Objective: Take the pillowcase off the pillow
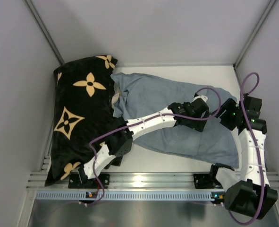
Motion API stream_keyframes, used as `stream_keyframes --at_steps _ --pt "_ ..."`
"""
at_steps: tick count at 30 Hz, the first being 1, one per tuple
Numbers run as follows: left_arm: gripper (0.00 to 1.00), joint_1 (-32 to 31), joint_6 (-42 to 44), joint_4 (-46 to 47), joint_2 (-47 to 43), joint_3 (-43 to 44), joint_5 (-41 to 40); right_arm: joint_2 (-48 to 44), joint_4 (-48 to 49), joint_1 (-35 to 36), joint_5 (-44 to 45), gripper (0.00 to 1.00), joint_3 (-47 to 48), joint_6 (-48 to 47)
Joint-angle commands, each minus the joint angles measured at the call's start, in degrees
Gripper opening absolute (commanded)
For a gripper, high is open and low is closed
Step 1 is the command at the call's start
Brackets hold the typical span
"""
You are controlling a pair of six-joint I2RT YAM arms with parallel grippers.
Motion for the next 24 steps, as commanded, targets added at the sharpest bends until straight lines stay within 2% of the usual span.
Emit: stream_keyframes --at_steps 1,5,8,15,18,19,22,24 --pt "0.86 -0.33 -0.90 1.02 1.74 1.86 -2.94 -1.57 0.37 -0.67 -1.11 0.63 -0.25 -0.52" --pt "0.85 -0.42 -0.99 1.02 2.01 1.59 -4.26 -1.48 0.81 -0.67 -1.98 0.63 -0.60 -0.43" --pt "0.80 -0.42 -0.64 1.02 0.96 0.55 -5.93 -1.48 1.25 -0.67 -2.33 0.63 -1.21 -0.52" --pt "0.65 -0.33 1.21 1.11 -4.49 -3.59 -9.09 -1.74 2.48 -0.24 -2.95 0.62 -2.62 -0.96" --pt "0.55 -0.07 1.74 1.02 -5.99 -4.82 -10.24 -1.48 3.53 1.34 -3.22 0.61 -3.50 -0.17" --pt "0.48 0.10 1.74 1.11 -6.86 -5.26 -10.59 -1.04 4.06 2.91 -3.13 0.61 -3.76 -0.25" --pt "0.35 0.54 1.56 1.02 -9.06 -7.45 -11.99 1.50 3.72 9.42 -0.50 0.61 -2.54 -0.43" --pt "0.34 0.81 1.91 1.02 -10.20 -9.29 -13.13 2.39 3.54 13.55 4.06 0.60 -1.57 0.88"
